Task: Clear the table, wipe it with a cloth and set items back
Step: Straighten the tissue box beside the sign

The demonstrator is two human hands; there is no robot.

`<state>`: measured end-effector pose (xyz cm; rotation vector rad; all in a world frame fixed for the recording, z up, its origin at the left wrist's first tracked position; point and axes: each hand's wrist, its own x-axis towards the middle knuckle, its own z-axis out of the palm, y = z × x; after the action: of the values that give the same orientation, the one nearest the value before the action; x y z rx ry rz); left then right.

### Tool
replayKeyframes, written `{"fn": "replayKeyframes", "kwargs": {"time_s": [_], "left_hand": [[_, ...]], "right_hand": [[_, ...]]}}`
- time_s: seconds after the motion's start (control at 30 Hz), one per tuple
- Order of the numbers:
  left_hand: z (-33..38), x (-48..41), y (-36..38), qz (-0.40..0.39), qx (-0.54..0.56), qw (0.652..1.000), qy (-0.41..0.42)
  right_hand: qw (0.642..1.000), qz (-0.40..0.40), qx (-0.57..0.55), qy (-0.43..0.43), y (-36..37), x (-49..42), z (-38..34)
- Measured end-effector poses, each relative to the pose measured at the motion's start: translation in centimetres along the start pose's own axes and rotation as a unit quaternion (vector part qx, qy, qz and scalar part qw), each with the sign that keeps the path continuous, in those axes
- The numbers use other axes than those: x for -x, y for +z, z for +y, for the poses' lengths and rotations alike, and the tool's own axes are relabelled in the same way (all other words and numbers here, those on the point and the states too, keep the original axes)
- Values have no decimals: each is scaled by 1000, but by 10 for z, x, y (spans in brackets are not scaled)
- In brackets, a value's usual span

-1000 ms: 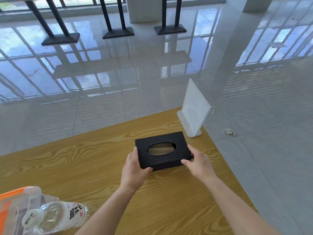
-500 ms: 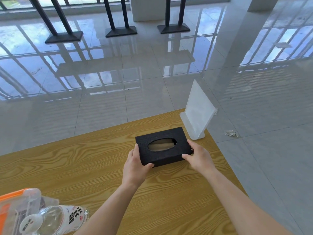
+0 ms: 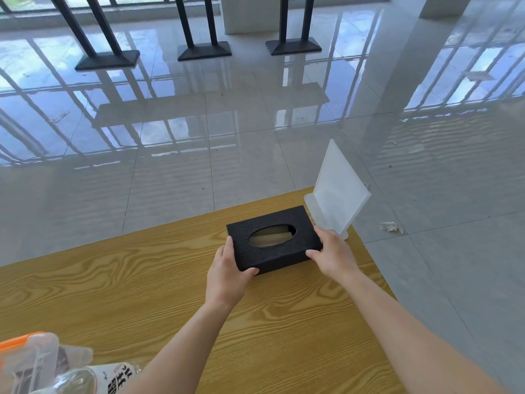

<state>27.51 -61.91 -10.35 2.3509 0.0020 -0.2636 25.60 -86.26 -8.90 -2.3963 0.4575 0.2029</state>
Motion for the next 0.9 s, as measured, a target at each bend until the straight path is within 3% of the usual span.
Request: {"fn": "replayKeyframes", "kwargs": {"time_s": [0.53, 0.9], "left_hand": [[3, -20, -2, 1, -1, 1000, 3], [4, -20, -1, 7, -16, 1000, 11]], "right_hand": [[1000, 6, 5, -18, -1, -24, 4], [995, 15, -93, -5, 2, -7, 26]]}}
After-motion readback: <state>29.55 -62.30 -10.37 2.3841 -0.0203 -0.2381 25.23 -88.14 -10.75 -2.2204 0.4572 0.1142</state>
